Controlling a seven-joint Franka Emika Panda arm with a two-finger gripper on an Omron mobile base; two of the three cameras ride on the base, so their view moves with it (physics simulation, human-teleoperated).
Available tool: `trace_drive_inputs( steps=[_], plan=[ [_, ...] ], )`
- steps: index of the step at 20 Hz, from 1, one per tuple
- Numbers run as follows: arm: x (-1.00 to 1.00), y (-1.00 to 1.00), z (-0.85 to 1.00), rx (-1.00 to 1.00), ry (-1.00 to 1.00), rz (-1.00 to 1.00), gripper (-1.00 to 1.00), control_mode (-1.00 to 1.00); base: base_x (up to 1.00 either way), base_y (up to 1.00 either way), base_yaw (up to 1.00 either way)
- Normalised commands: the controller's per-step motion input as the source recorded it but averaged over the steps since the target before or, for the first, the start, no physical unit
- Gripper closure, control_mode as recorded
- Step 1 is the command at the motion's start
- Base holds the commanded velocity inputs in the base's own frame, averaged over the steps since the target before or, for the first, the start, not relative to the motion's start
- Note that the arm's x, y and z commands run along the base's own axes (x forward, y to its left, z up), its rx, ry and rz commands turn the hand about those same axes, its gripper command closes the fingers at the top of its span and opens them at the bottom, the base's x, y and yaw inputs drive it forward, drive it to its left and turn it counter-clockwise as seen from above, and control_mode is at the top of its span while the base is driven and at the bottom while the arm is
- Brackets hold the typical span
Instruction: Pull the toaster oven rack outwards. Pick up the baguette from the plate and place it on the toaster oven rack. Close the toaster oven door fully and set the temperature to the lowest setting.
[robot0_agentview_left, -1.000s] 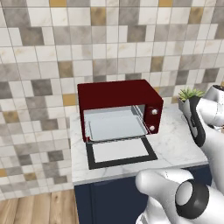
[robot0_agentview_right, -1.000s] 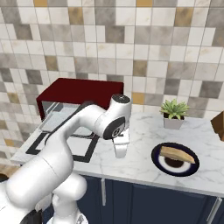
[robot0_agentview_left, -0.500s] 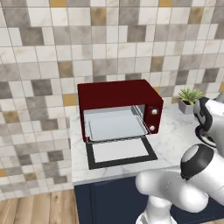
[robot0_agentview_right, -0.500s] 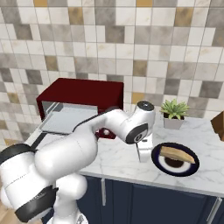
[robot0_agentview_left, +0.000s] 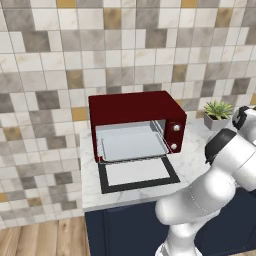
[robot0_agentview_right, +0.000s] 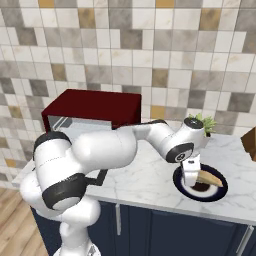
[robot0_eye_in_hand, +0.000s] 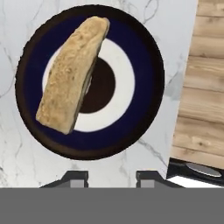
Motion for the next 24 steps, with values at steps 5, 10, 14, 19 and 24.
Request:
trace_drive_inputs(
  steps=[5,10,14,19,24],
  plan=[
    [0.14,-0.21,-0.1,0.0,-0.02,-0.11,-1.0,-1.0,0.0,0.0,0.0],
    [0.14,-0.08,-0.14,0.0,-0.01,-0.11,-1.0,-1.0,0.0,0.0,0.0],
    [0.12,-0.06,-0.1,0.0,0.0,-0.08,-1.0,-1.0,0.0,0.0,0.0],
    [0.16,0.0,-0.15,0.0,0.0,-0.02,-1.0,-1.0,0.0,0.0,0.0],
    [0.17,-0.02,-0.29,0.0,0.0,0.0,-1.0,-1.0,0.0,0.0,0.0]
  ],
)
